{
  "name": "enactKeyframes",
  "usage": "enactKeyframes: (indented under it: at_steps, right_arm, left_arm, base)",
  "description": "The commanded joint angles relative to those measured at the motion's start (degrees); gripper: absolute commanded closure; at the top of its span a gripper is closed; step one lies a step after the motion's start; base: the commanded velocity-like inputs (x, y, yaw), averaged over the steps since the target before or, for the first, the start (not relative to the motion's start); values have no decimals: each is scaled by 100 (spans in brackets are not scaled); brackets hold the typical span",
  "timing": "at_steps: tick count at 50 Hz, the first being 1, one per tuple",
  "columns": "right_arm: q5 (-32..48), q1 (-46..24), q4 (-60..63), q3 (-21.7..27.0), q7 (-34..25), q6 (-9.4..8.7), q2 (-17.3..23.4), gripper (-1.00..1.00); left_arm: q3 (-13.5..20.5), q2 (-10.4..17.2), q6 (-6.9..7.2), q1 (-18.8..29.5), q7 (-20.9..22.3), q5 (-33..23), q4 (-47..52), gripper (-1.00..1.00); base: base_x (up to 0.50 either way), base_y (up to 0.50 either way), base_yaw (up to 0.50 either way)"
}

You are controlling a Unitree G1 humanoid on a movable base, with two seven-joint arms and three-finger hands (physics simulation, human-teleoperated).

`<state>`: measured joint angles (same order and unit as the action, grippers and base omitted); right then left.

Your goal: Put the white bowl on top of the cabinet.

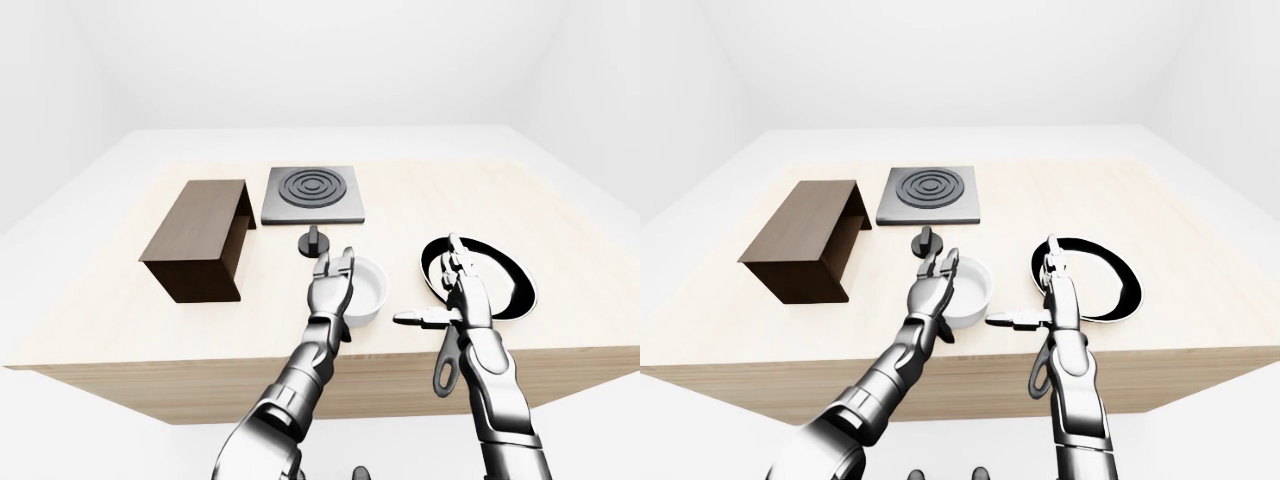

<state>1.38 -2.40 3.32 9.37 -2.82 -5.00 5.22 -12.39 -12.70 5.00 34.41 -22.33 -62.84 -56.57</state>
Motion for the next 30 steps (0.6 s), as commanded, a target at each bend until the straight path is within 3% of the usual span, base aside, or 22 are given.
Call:
enactKeyframes:
  at_steps: [1,2,3,30]
  right_arm:
    - [6,-1,-19,-4,0,0,-1,-100]
    - [2,9,1,-4,-5,0,-2,-100]
    - [5,10,-3,-4,-3,0,-3,-100]
    - [17,-2,-9,-19,3,0,-10,-100]
  left_arm:
    - [43,22,0,85,-90,119,-278,-100]
    - [11,22,0,54,-80,87,-223,-100]
    - [-14,22,0,19,-42,63,-149,100]
    - [-81,24,0,-150,32,-310,-132,100]
  base:
    - [0,0,0]
    - [0,0,0]
    - [0,0,0]
    - [0,0,0]
